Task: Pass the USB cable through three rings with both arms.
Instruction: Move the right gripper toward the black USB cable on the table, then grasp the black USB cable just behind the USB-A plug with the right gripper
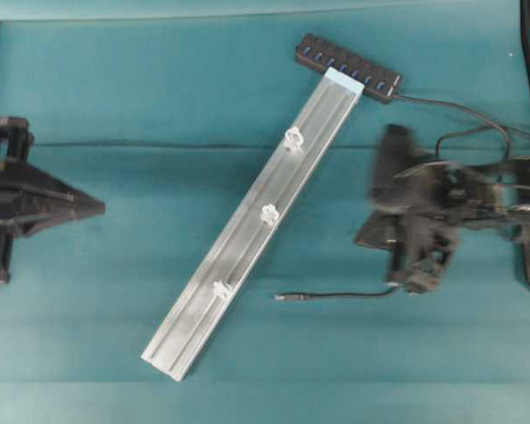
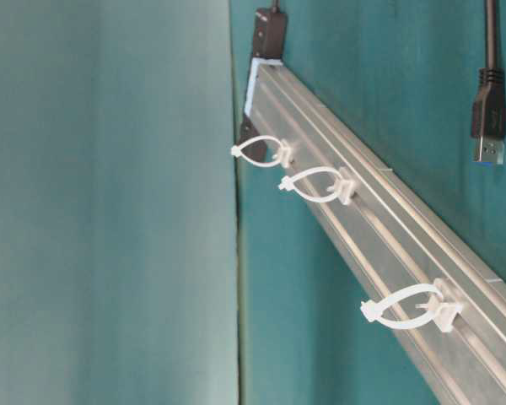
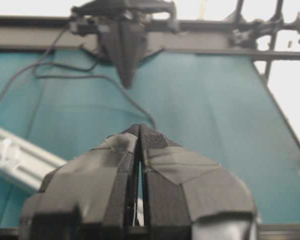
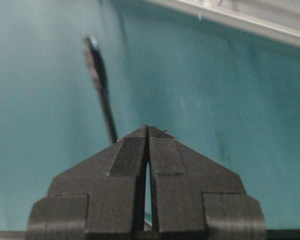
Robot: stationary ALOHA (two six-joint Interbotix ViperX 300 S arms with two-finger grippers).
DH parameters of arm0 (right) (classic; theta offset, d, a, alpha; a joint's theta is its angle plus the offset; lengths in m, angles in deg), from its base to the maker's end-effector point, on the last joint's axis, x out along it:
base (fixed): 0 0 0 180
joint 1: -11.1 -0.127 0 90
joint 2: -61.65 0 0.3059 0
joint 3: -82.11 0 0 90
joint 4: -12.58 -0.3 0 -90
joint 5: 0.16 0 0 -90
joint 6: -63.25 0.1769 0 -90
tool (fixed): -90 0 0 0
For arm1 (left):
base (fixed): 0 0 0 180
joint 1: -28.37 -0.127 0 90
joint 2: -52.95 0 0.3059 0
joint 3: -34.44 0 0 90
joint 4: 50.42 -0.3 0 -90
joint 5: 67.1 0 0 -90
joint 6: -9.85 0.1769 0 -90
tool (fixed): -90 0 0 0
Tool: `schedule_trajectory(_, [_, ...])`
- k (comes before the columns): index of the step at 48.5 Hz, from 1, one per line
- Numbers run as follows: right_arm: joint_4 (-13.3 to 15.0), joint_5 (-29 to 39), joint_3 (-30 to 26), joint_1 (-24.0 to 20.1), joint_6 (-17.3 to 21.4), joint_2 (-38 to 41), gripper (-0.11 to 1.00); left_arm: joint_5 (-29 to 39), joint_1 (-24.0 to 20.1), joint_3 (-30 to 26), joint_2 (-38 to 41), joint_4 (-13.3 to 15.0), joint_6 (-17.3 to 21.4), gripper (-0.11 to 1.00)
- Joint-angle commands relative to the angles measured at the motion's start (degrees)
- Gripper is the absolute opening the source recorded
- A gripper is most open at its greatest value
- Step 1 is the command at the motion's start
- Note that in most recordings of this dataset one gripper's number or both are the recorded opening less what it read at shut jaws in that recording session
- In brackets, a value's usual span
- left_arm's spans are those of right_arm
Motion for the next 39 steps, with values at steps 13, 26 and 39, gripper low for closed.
schedule_trajectory(13, [1.4,6.2,-9.1,-0.5,-0.6,12.5,0.0,0.0,-0.9,-1.8,-0.7,-0.2,0.1,-0.01])
schedule_trajectory(26, [1.4,7.6,-11.2,-3.1,-4.7,14.1,0.06,0.0,-1.1,-1.8,-1.3,-0.2,0.4,-0.01])
schedule_trajectory(39, [1.7,8.1,-12.0,-4.5,-7.8,16.2,0.62,0.0,-1.6,-1.8,-1.4,-0.2,0.4,-0.01])
